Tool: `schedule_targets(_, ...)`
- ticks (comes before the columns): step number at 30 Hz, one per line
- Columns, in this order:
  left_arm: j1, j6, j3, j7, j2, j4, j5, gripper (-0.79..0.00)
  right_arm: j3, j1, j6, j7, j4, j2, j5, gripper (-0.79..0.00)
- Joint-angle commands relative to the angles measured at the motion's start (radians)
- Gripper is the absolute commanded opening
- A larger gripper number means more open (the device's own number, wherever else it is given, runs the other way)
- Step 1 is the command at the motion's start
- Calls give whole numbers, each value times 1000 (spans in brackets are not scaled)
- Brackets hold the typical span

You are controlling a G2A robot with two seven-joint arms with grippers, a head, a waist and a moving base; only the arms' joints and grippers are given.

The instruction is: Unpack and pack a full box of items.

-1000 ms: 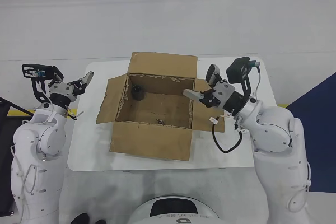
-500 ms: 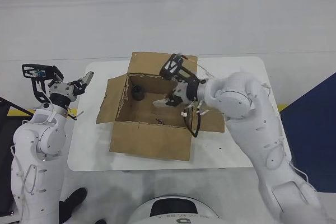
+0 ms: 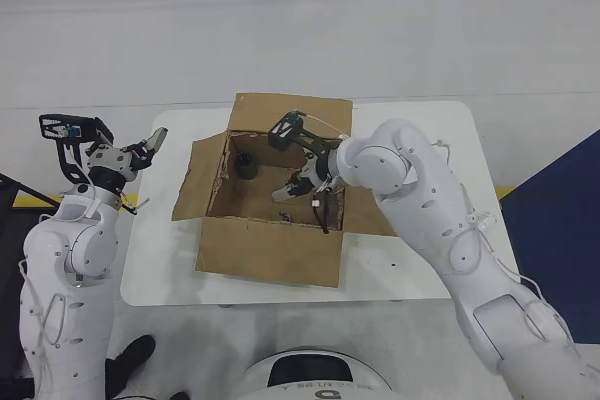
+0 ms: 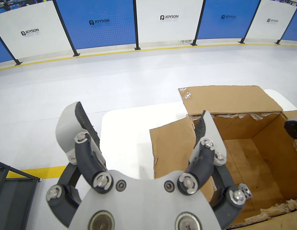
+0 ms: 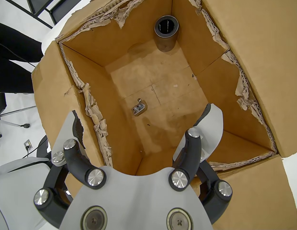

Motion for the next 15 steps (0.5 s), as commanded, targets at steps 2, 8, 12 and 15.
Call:
schedule_targets(2, 0, 0, 0, 0, 0, 0, 0, 0, 0, 0, 0, 0, 0, 0, 0, 0)
schedule_targets(8, 0, 0, 0, 0, 0, 0, 0, 0, -112, 79, 91, -5, 151, -30, -81, 0)
schedule_targets(12, 0, 0, 0, 0, 0, 0, 0, 0, -212, 146, 105, 30, 296, -66, -79, 0)
schedule_targets(15, 0, 0, 0, 0, 0, 0, 0, 0, -273, 183, 111, 47, 379, -95, -60, 0)
